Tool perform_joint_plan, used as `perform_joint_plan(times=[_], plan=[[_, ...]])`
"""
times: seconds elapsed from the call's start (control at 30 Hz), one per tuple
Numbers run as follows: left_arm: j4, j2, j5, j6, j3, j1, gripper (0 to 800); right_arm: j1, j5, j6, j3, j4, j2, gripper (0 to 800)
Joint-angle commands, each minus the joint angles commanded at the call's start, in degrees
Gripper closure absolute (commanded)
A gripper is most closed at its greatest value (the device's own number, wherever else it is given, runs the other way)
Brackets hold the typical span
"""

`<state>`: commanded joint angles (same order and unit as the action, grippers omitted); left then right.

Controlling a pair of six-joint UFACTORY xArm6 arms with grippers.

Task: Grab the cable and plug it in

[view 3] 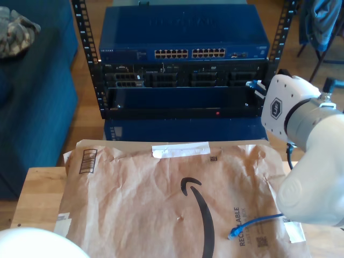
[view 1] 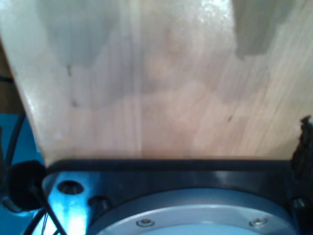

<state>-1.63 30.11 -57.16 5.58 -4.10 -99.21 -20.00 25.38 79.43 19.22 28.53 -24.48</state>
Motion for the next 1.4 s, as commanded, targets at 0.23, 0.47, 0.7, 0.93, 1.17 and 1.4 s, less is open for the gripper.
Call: perform_joint_plan(times=[0.23,0.47,0.7,0.93,1.17,1.4], plan=[[0.0,0.0,0.0,0.0,0.0,0.0,0,-2.37,0.97,0.0,-2.2,0.44,-0.62,800],[0.0,0.0,0.0,0.0,0.0,0.0,0,-4.04,2.73,-0.26,-5.98,-0.09,-2.64,800],[0.0,0.0,0.0,0.0,0.0,0.0,0,-4.31,4.4,-0.18,-3.6,0.09,1.93,800],[0.0,0.0,0.0,0.0,0.0,0.0,0,-6.68,9.58,-0.26,-2.02,0.09,4.31,800],[0.0,0.0,0.0,0.0,0.0,0.0,0,-9.85,21.89,0.35,-0.79,0.44,10.55,800],[0.0,0.0,0.0,0.0,0.0,0.0,0,-10.11,32.18,2.29,2.55,0.62,18.9,800]])
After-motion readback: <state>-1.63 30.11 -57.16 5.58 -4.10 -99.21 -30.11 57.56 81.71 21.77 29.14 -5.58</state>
